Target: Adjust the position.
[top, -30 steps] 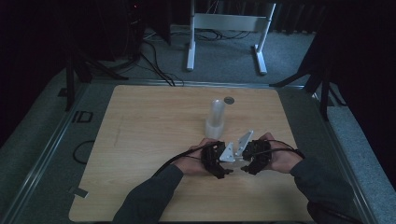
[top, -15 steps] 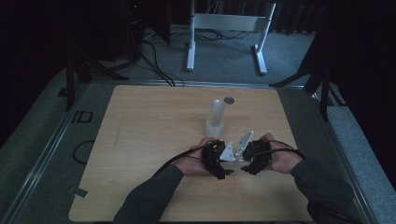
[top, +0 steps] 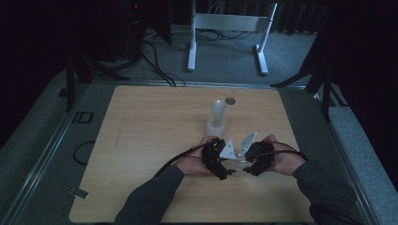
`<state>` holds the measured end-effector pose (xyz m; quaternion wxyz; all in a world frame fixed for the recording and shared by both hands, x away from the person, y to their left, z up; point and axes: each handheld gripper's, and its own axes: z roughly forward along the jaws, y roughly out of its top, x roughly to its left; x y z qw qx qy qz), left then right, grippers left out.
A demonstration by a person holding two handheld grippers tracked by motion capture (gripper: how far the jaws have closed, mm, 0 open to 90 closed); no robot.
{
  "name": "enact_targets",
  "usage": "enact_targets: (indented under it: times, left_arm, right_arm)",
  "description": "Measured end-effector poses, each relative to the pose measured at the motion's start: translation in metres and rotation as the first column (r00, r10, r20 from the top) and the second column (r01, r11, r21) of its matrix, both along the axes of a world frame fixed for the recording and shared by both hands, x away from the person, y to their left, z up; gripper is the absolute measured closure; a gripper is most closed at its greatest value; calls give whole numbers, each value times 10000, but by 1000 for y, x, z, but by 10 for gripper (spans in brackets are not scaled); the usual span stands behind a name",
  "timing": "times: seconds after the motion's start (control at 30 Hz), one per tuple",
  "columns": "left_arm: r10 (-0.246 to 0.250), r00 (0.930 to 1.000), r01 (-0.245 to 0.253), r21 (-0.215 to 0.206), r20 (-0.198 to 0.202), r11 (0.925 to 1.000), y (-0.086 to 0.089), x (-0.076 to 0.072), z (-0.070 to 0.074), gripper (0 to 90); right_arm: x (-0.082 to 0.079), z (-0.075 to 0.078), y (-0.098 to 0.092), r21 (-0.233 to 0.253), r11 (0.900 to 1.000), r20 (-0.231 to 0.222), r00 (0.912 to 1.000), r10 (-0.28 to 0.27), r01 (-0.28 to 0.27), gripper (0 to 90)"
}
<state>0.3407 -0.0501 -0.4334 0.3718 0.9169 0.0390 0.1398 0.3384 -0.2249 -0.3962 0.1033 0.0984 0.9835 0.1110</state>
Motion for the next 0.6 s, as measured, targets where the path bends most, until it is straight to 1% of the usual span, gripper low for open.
enact_targets:
  times: [0.07, 0.1, 0.17, 0.3, 0.33, 0.4, 0.5, 0.53, 0.6]
  left_arm:
    - [49, 9999, -51, -209, -109, 9998, 1, 1, 2, 155]
    - [49, 9999, -51, -209, -109, 9998, 1, 1, 2, 154]
    - [200, 9998, -204, -550, -78, 9983, 4, 2, 4, 154]
    - [251, 9997, -255, -610, -62, 9978, 5, 3, 6, 155]
    - [345, 9994, -345, -701, -6, 9969, 6, 4, 6, 155]
    - [401, 9992, -400, -756, 3, 9963, 7, 4, 7, 155]
    - [476, 9989, -471, -819, 45, 9955, 9, 5, 8, 155]
    - [539, 9985, -534, -942, 25, 9941, 10, 6, 9, 155]
    - [590, 9983, -585, -1010, 13, 9932, 11, 7, 9, 155]
  right_arm:
    - [0, -1, -1, 27, 10000, -20, 10000, -61, 61, 411]
    - [0, -1, -1, 27, 10000, -20, 10000, -61, 61, 411]
    - [0, -1, -5, 98, 9997, 6, 9998, -210, 210, 411]
    - [1, -2, -7, 134, 9995, 50, 9995, -300, 299, 411]
    - [1, -2, -8, 148, 9991, 86, 9992, -386, 385, 411]
    - [2, -3, -11, 210, 9977, 131, 9978, -643, 640, 412]
    - [3, -4, -13, 283, 9967, 181, 9969, -766, 761, 412]
    - [3, -4, -13, 314, 9962, 179, 9965, -814, 808, 412]
    - [3, -5, -16, 409, 9944, 215, 9949, -982, 972, 412]
